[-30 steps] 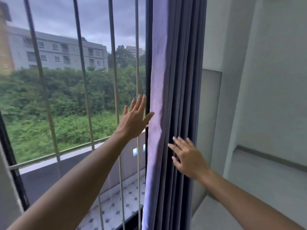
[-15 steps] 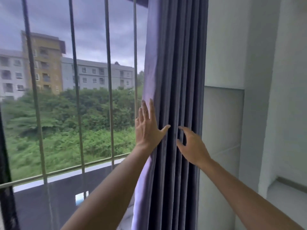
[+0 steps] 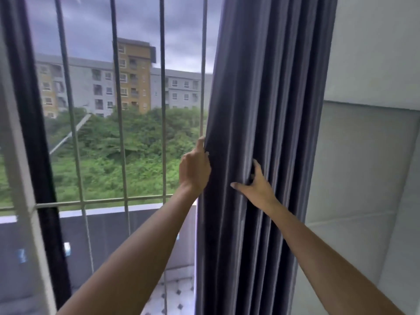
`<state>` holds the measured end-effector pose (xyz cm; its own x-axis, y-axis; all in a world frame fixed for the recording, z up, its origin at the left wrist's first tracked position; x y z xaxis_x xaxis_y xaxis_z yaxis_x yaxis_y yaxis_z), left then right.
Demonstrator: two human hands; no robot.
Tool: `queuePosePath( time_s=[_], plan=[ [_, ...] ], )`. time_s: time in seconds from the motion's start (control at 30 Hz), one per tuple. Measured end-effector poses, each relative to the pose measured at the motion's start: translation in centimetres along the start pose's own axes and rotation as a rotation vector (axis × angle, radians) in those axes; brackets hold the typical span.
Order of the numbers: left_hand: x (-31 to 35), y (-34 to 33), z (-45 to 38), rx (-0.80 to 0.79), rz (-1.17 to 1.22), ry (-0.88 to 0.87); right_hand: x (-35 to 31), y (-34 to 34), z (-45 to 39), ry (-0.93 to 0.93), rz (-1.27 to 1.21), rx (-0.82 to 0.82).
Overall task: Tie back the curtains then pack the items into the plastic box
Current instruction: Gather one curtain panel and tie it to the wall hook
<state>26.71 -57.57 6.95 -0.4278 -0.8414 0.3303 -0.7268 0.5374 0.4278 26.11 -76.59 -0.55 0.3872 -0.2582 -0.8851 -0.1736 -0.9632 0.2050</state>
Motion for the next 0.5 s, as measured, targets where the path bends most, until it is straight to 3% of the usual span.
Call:
queuePosePath(
  time_s=[0.17,0.27,0.5],
  plan=[
    [1.0,-3.4,2.0,-0.194,0.139,-0.037,6.6,-1.6,1.8,-0.069,0.139,-0.011],
    [0.9,-5.2,2.5,-0.325,0.203,0.058,11.4,-2.9,3.6,-0.148,0.279,-0.081],
    [-0.1,-7.2,4.3,-0.415,0.283,0.153,18.5,-3.3,9.0,-0.333,0.565,-0.09]
  ],
)
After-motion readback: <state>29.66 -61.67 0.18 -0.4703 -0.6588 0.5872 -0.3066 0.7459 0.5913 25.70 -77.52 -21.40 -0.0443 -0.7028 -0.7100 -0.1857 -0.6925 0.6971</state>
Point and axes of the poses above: each hand's wrist, its own z-axis away from the middle knuckle, its own y-axis out of the back of the hand, x = y × z, the point moved 8 cm from there along -z, towards the middle knuckle, and after that the axes turned 11 degrees about -z, right-handed, at the moved point
